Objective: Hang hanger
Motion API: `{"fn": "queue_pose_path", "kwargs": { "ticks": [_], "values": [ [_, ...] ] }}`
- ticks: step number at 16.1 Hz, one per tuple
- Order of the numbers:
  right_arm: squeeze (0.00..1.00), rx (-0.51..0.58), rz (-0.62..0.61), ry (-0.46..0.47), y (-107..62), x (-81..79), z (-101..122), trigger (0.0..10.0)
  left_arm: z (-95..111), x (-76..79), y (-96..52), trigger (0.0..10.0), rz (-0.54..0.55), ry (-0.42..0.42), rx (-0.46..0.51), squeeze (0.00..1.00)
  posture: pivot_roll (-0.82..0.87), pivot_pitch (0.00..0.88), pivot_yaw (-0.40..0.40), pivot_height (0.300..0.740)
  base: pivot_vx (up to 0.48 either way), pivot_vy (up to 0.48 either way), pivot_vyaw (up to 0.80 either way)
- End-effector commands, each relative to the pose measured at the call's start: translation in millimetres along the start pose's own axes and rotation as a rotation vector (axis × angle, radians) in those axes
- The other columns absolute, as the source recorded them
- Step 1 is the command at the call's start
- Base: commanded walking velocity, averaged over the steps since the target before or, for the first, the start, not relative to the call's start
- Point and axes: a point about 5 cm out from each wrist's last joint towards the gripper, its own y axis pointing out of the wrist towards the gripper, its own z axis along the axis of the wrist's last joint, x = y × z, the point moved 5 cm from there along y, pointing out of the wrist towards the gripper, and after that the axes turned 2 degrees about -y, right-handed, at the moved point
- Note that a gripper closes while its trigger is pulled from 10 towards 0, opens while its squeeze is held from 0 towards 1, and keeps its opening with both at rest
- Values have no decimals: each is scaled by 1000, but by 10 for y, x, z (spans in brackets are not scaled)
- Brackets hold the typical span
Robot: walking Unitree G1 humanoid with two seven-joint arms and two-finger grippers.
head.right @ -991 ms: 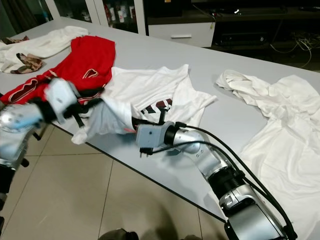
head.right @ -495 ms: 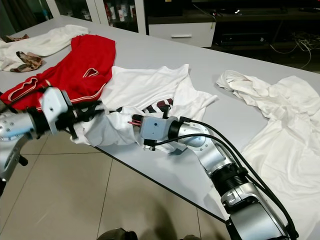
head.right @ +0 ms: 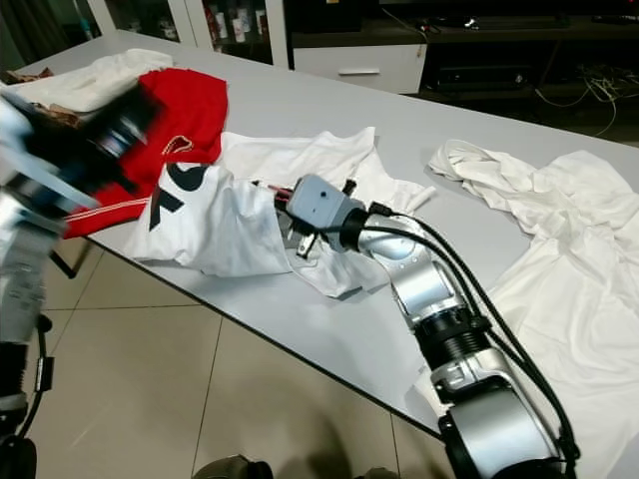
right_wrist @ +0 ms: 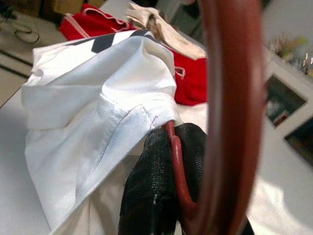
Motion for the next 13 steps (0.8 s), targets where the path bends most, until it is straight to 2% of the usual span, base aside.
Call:
{"fn": "queue_pose_path", "kwargs": {
  "ticks": [1, 3, 4, 5, 6, 8, 9, 11, 12, 13],
  "values": [
    [0, -15, -42, 91, 13, 78, -25, 10000, 99, -160, -60, 10000, 111, -53, 39, 0, -3, 0, 62, 736, 0, 0, 0],
    [0, -23, -103, 226, 15, 137, -72, 10000, 40, -414, -258, 10000, 335, -112, 54, 0, 5, 0, 59, 736, 0, 0, 0],
    [0, -19, -133, 264, 8, 188, -64, 10000, -8, -473, -345, 10000, 418, -139, 60, 0, 10, 0, 56, 736, 0, 0, 0],
    [0, -9, -157, 294, 3, 241, -39, 10000, -86, -466, -416, 10000, 479, -160, 53, 0, 14, 0, 55, 736, 0, 0, 0],
    [0, 6, -189, 330, -3, 319, 4, 10000, -219, -371, -479, 10000, 527, -175, 32, 0, 19, 0, 54, 736, 0, 0, 581],
    [0, 14, -215, 358, 1, 405, 70, 10000, -399, -137, -481, 10000, 538, -197, -9, 0, 24, 0, 52, 736, 0, 0, 634],
    [0, 22, -220, 362, 6, 431, 111, 10000, -509, 70, -441, 10000, 532, -208, -31, 0, 28, 0, 51, 736, 0, 0, 613],
    [0, 22, -237, 382, -1, 456, 113, 10000, -550, 216, -392, 10000, 503, -179, -52, 0, 30, 0, 50, 736, 0, 0, 609],
    [0, 23, -270, 396, -24, 515, 114, 10000, -578, 340, -349, 10000, 461, -158, -67, 0, 30, 0, 54, 736, 0, 0, 613],
    [0, 20, -298, 399, -45, 570, 112, 10000, -572, 397, -323, 10000, 437, -134, -71, 0, 29, 0, 55, 736, 0, 0, 613]
  ]
}}
